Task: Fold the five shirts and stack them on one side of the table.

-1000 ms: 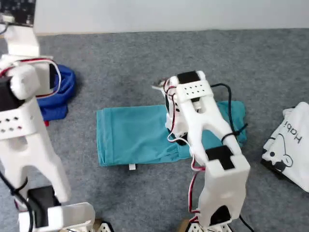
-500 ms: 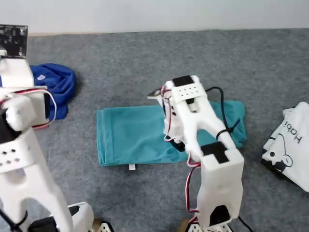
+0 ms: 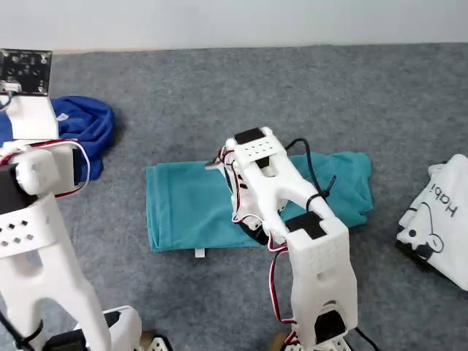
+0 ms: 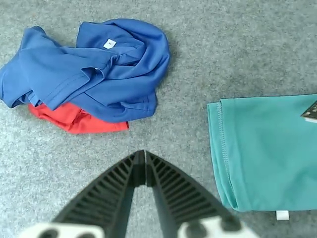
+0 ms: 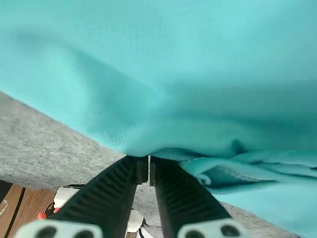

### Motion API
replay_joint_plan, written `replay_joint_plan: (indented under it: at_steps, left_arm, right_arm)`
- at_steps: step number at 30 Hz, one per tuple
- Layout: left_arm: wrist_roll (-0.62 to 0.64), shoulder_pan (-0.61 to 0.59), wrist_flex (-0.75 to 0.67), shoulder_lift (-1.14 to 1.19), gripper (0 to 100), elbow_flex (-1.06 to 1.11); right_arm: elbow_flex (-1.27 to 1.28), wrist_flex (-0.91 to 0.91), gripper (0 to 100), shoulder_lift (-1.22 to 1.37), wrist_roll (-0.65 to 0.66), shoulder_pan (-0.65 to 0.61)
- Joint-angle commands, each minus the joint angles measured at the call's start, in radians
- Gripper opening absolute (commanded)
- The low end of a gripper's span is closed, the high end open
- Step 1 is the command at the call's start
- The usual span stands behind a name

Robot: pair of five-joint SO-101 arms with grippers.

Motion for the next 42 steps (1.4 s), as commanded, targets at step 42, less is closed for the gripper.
replay_joint_plan:
  at_steps: [42]
  left_arm:
    - [0.008,-0.384,-0.003,-0.032,1,0.008]
  right_arm:
    - [-0.578,-0.389,25.3,0.079,-0.928,-0.521]
